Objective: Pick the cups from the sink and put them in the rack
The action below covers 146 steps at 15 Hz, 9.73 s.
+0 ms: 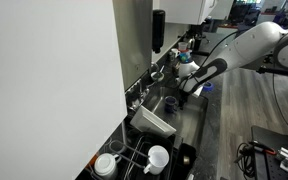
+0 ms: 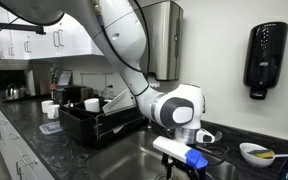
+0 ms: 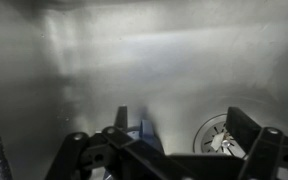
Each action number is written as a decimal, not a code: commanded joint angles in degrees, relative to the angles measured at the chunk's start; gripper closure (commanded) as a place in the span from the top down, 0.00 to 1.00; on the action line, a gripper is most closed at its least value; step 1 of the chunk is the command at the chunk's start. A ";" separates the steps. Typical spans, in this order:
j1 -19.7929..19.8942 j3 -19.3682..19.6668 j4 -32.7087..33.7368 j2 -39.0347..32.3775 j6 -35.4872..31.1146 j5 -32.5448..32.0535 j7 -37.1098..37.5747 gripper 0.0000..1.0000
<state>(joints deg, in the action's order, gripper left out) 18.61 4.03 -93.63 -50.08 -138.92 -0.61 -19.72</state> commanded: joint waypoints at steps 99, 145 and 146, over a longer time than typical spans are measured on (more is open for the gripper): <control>-18.84 -6.32 -21.00 45.99 25.55 3.70 -53.81 0.04; -20.97 -9.76 -18.50 39.26 21.20 10.91 -48.90 0.04; -21.01 -9.94 -18.56 39.24 21.16 10.88 -48.99 0.04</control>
<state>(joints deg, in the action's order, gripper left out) -2.56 -5.19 -112.63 -10.79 -117.54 10.92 -68.19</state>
